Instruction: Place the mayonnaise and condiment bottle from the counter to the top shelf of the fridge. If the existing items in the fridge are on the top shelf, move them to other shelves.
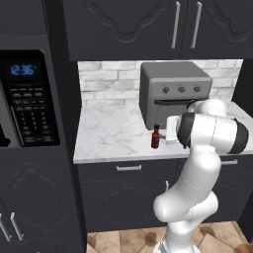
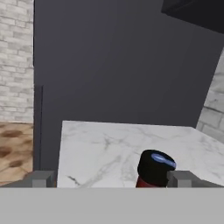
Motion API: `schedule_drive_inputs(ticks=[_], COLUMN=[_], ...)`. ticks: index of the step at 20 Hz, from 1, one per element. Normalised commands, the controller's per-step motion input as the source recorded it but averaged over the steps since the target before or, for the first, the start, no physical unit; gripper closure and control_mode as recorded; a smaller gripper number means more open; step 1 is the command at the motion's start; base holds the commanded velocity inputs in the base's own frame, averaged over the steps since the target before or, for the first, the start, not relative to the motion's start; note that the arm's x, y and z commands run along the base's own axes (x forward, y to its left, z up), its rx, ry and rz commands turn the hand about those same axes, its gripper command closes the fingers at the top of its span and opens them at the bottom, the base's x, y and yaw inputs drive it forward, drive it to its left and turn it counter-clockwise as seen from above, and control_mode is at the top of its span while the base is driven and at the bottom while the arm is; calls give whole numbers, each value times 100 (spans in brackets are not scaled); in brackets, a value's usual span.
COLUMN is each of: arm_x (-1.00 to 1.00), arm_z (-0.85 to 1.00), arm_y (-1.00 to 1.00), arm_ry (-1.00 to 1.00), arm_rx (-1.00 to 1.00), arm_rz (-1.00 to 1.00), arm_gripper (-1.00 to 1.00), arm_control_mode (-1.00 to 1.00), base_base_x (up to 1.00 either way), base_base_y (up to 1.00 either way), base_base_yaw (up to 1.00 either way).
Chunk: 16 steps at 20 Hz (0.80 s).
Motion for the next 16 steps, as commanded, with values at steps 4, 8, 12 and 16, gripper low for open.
schedule_drive_inputs(ticks=[4, 8, 12, 16], arm_x=[10, 10, 6, 2], arm_z=[-10, -6, -3, 0], arm_y=[10, 0, 0, 0], arm_ry=[0, 0, 0, 0], arm_rx=[0, 0, 0, 0], arm_rz=[0, -1, -3, -5], arm_gripper=[-100, -100, -100, -100], arm_control_mode=[-100, -100, -100, -100], base_base_x=[0, 0, 0, 0], base_base_y=[0, 0, 0, 0], base_base_yaw=[0, 0, 0, 0])
